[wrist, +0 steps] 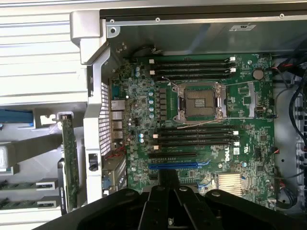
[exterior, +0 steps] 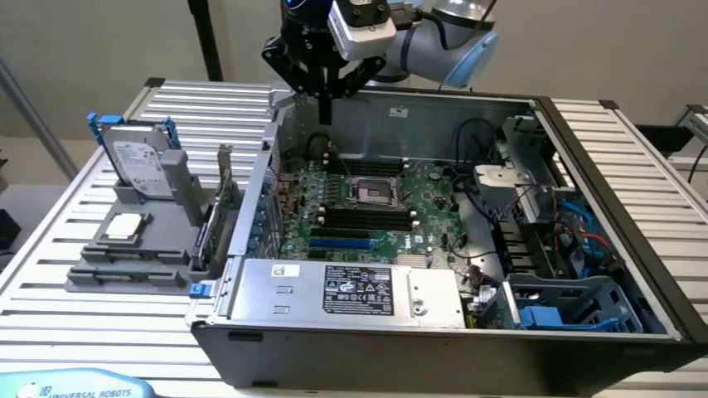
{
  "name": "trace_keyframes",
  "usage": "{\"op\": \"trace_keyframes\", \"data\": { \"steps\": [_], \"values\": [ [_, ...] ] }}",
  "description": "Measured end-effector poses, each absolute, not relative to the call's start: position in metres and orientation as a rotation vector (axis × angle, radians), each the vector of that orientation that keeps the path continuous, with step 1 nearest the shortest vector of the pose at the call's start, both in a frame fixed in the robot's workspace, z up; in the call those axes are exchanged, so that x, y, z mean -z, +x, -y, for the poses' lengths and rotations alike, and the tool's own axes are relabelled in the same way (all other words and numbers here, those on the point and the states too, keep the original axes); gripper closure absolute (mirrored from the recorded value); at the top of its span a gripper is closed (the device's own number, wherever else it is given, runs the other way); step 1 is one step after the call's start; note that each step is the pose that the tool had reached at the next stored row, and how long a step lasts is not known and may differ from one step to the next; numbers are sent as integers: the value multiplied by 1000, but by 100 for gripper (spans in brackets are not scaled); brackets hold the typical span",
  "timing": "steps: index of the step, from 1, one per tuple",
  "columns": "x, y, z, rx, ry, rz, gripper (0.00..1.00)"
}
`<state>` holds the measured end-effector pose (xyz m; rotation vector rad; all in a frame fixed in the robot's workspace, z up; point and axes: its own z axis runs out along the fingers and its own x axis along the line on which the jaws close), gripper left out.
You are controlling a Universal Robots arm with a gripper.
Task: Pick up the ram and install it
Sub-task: 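Reach for the ram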
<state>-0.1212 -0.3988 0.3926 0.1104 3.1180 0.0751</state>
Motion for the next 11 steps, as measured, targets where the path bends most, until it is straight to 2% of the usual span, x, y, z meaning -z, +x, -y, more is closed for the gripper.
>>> {"op": "trace_keyframes", "data": {
  "steps": [11],
  "values": [
    [-393, -138, 408, -75, 110, -3118, 89]
  ]
}}
